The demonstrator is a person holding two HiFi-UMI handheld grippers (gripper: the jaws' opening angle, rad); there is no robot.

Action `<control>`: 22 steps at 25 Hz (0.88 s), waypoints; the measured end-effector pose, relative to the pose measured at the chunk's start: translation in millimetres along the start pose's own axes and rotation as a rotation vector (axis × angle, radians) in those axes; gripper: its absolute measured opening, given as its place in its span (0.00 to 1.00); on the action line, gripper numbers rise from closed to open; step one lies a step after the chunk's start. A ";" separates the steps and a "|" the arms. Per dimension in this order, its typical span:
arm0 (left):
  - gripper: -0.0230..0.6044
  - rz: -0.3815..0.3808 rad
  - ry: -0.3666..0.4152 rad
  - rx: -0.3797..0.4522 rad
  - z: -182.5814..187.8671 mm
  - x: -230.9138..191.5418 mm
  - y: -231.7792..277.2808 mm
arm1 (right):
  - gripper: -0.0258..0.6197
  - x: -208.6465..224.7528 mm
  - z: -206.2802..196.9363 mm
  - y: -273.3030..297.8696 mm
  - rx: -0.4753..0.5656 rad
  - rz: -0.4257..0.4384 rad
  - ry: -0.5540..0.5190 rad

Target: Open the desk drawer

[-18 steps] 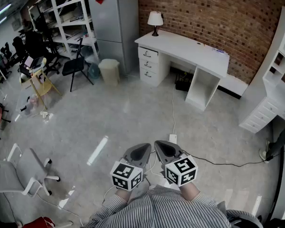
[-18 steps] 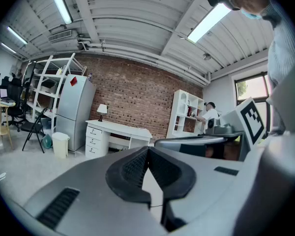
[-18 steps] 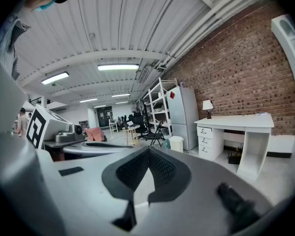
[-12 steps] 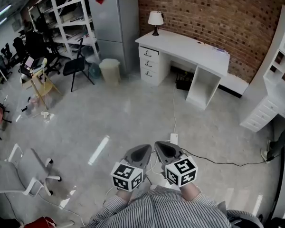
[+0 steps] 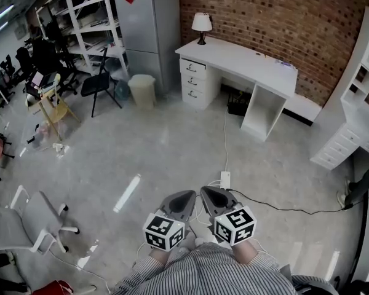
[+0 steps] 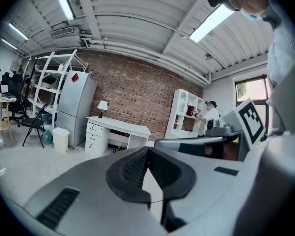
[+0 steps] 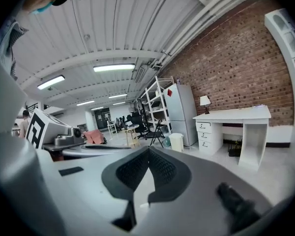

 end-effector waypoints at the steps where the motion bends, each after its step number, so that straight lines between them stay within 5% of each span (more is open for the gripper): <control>1: 0.05 0.001 -0.002 -0.001 -1.7 -0.5 -2.6 | 0.06 -1.3 -1.5 -0.8 0.005 -0.002 0.011; 11: 0.05 0.007 -0.053 0.003 -14.2 -22.8 3.0 | 0.06 -4.6 -21.0 13.0 -0.042 0.021 0.003; 16: 0.05 0.020 -0.055 0.010 3.2 -52.1 39.7 | 0.06 33.6 -1.0 45.8 -0.012 0.017 0.017; 22: 0.05 0.033 -0.037 0.050 40.5 -93.3 123.4 | 0.06 105.8 40.0 107.2 -0.015 0.108 -0.006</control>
Point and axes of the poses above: the fingertips, and each gripper's own axes: y forward along the fingers, x to its right, z out of its top, the point moved 8 cm from there along -y, backward along the fingers, and after that the axes turned 2 degrees about z, right-handed, at the moved point
